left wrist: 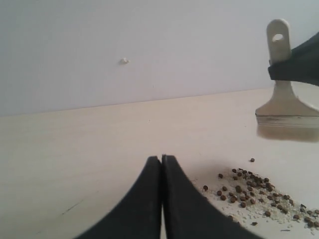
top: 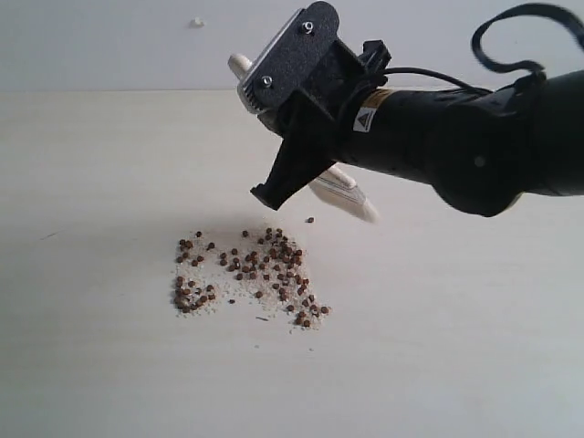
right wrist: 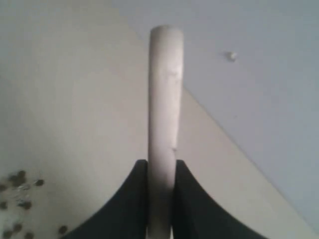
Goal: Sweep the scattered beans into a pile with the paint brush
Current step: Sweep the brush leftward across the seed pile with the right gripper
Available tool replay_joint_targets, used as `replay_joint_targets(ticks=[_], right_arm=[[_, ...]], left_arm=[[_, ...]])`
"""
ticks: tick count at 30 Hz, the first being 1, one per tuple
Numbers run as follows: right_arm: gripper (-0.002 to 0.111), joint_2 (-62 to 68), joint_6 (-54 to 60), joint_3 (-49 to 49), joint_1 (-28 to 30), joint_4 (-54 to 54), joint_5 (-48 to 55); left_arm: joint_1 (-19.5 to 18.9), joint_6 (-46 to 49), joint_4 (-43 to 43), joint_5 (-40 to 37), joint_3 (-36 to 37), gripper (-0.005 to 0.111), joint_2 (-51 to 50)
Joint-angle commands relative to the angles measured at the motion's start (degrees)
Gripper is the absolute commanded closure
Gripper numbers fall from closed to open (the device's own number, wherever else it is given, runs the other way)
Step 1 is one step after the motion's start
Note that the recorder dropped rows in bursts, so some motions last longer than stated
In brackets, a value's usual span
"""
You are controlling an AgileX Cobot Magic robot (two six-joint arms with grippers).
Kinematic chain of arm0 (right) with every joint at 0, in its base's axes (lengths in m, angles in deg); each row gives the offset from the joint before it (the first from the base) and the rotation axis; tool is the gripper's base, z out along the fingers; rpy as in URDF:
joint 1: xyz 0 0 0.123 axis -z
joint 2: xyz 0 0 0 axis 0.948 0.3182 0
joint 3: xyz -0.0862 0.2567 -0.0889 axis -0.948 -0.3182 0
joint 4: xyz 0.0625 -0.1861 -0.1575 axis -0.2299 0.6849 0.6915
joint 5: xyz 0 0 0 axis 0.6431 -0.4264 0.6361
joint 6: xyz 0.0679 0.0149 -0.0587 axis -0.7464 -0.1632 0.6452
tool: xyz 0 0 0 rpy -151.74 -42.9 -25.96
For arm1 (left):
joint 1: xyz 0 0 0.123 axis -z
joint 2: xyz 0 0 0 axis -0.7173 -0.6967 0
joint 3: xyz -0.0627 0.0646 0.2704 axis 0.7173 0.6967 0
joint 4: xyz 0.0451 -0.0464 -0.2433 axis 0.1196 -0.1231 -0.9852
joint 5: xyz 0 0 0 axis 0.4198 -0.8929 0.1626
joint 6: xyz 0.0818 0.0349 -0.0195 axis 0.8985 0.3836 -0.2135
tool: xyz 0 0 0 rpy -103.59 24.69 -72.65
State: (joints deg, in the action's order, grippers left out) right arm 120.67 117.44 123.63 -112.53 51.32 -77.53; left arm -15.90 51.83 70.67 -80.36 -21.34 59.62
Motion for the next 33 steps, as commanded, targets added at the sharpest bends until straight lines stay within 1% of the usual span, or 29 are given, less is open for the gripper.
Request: replay_joint_targets(ticks=[1, 4, 6, 9, 12, 15, 17, 19, 22, 25, 31, 33], right_arm=[[0.108, 7.75, 0.92, 0.01, 1.60, -0.24, -11.94], [0.108, 13.03, 1.07, 0.01, 1.87, -2.58, -19.53], [0.108, 15.52, 1.09, 0.01, 1.87, -2.98, -22.34], [0.108, 17.39, 0.95, 0.01, 1.76, -2.59, -22.04], [0.108, 17.48, -3.74, 0.01, 1.76, -1.16, -20.66], [0.108, 17.48, -9.54, 0.01, 1.76, 4.71, -20.66], [0.108, 17.48, -15.66, 0.01, 1.76, 9.56, -20.66], [0.108, 17.48, -19.91, 0.01, 1.76, 10.98, -20.66], [0.108, 17.26, -22.87, 0.01, 1.76, 10.88, -20.66], [0.108, 15.88, -27.15, 0.01, 1.76, 10.39, -20.91], [0.108, 7.62, -27.10, 0.01, 1.76, 10.39, -20.39], [0.108, 2.83, -27.10, 0.01, 1.76, 7.07, -18.85]], left_arm=[[-0.14, -0.13, -0.51, 0.11, 0.03, 0.107, 0.19], [-0.14, -0.13, -0.51, 0.11, 0.03, 0.107, 0.19], [-0.14, -0.13, -0.51, 0.11, 0.03, 0.107, 0.19], [-0.14, -0.13, -0.51, 0.11, 0.03, 0.107, 0.19], [-0.14, -0.13, -0.51, 0.11, 0.03, 0.107, 0.19], [-0.14, -0.13, -0.51, 0.11, 0.03, 0.107, 0.19], [-0.14, -0.13, -0.51, 0.11, 0.03, 0.107, 0.19], [-0.14, -0.13, -0.51, 0.11, 0.03, 0.107, 0.19], [-0.14, -0.13, -0.51, 0.11, 0.03, 0.107, 0.19], [-0.14, -0.13, -0.51, 0.11, 0.03, 0.107, 0.19], [-0.14, -0.13, -0.51, 0.11, 0.03, 0.107, 0.19], [-0.14, -0.13, -0.51, 0.11, 0.03, 0.107, 0.19]])
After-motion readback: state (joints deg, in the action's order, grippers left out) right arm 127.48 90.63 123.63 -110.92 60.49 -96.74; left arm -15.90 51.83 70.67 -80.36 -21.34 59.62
